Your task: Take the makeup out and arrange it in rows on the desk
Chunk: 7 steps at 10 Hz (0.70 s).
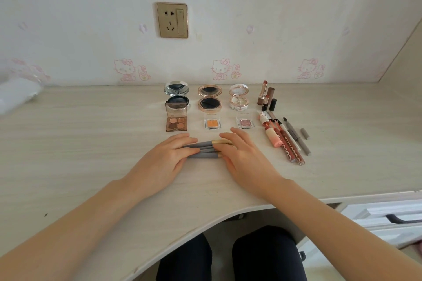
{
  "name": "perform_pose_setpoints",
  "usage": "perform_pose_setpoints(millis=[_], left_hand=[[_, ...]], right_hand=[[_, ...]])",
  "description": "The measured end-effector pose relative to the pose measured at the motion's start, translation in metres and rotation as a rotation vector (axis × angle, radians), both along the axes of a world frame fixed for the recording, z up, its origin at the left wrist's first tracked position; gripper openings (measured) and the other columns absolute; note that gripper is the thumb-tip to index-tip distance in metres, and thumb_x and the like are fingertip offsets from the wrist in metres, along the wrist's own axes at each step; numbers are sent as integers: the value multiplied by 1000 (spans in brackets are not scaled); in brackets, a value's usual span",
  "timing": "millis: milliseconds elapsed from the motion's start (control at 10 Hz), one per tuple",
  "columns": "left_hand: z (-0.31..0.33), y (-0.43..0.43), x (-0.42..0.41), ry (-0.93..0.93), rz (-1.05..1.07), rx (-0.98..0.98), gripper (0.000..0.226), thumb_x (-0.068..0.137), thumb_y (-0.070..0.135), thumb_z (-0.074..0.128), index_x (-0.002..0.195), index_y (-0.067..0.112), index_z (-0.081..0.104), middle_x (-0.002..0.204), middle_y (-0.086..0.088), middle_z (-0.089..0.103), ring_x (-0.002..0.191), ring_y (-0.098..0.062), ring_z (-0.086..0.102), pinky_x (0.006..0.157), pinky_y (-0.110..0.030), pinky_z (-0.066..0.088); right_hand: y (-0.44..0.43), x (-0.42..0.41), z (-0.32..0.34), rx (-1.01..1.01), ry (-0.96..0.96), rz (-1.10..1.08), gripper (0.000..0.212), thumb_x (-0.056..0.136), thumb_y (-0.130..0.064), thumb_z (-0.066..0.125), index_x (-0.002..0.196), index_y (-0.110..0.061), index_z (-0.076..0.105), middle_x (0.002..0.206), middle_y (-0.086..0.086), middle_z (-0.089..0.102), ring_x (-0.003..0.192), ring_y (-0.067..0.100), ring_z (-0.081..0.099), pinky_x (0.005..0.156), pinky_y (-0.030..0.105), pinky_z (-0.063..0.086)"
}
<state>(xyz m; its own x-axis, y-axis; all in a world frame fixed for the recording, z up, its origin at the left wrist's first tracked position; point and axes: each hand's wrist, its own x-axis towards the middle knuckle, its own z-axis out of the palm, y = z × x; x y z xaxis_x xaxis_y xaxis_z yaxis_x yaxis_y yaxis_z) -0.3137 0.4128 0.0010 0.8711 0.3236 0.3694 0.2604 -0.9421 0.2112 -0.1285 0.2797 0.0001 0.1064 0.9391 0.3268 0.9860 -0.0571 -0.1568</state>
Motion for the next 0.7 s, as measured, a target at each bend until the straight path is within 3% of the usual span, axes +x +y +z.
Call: perform_pose_setpoints(millis=[100, 300, 500, 700], left_hand=[[-5, -2, -3, 13, 26, -140, 45, 97, 8, 46, 139, 24, 49, 148, 12, 38, 138, 3, 23, 109, -5, 8], [-15, -7, -9, 56, 45, -198, 44, 100, 28, 43, 144, 31, 40, 155, 17, 21, 144, 2, 8, 114, -13, 2], [-12, -5, -9, 101, 65, -213, 50, 99, 28, 45, 147, 35, 31, 156, 18, 15, 145, 1, 1, 120, -26, 3], [-10, -13, -14, 75, 81, -176, 50, 96, 27, 51, 144, 31, 39, 154, 20, 19, 142, 7, 0, 111, -8, -2]], right_hand=[[0, 1, -3, -48, -7, 28, 43, 99, -12, 42, 141, -20, 45, 151, 5, 33, 146, 24, 12, 116, 41, 22], [-6, 4, -6, -91, 15, 54, 46, 101, -14, 38, 145, -25, 38, 157, 1, 21, 148, 22, 2, 120, 33, 8], [-6, 4, -4, -73, 45, 53, 48, 101, -14, 37, 147, -23, 33, 158, 0, 19, 148, 20, 0, 121, 30, 7], [-21, 6, -4, 2, 148, 21, 48, 97, -11, 44, 145, -17, 38, 155, 0, 27, 148, 17, 5, 115, 21, 4]])
